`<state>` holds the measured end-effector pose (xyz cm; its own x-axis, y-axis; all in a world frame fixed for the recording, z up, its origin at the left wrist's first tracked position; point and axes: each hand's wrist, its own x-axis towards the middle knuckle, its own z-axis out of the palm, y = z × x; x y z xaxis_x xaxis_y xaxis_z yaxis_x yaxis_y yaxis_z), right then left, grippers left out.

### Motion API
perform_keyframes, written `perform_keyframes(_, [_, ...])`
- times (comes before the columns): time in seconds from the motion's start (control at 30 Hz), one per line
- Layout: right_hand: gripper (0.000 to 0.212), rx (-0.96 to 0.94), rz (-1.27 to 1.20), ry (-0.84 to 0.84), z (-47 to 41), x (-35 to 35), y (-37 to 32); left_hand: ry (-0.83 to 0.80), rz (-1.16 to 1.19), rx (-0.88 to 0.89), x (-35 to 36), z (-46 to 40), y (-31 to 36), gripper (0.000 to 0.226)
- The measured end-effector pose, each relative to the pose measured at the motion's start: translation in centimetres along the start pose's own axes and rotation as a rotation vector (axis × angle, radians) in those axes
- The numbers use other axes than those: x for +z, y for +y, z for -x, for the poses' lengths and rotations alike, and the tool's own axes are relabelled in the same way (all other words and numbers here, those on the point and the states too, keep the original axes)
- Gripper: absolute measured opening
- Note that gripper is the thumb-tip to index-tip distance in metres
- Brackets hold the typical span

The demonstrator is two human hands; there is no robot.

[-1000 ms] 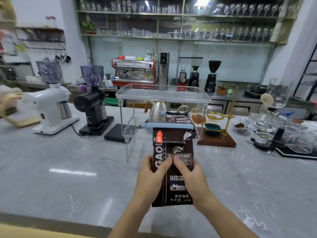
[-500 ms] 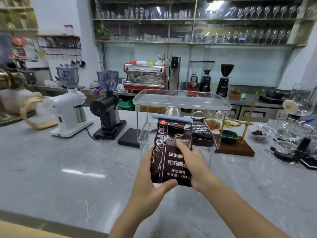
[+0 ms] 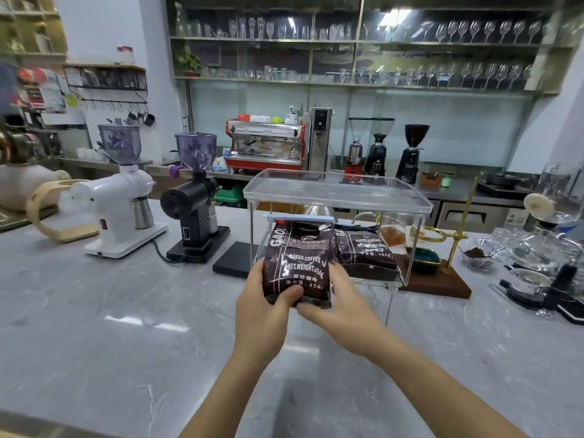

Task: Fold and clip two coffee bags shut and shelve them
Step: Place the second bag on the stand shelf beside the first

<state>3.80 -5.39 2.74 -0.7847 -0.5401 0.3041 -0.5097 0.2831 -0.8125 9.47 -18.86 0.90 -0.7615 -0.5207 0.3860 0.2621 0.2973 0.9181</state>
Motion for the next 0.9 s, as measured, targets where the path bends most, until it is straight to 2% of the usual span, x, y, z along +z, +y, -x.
perform_keyframes(0.1, [0.053, -0.009, 0.236, 0.119, -1.6, -0.4, 0.7, -0.008, -0.124, 0.035, 0.2, -1.3, 0.1, 0.042])
perform_keyframes(0.17, [0.045, -0.002, 0.295, 0.175, -2.7, -0.8, 1.1, -0.019, -0.249, 0.074, 0.1, -2.5, 0.3, 0.037])
perform_keyframes(0.27, [0.033, 0.010, 0.358, 0.235, -4.2, -1.3, 1.0, -0.076, -0.319, 0.110, 0.0, -4.1, 0.9, 0.034])
perform_keyframes(0.43, [0.026, 0.012, 0.509, 0.270, -6.0, -2.3, 0.8, -0.119, -0.459, 0.113, 0.7, -6.1, 1.4, 0.027])
perform_keyframes(0.63, [0.035, 0.035, 0.735, 0.208, -7.4, -2.5, 1.0, -0.140, -0.515, 0.162, 1.4, -7.6, 1.2, 0.046])
perform_keyframes(0.9, [0.057, 0.052, 1.085, -0.015, -8.7, -2.1, 2.0, -0.135, -0.595, 0.138, 2.0, -8.7, 0.4, 0.061])
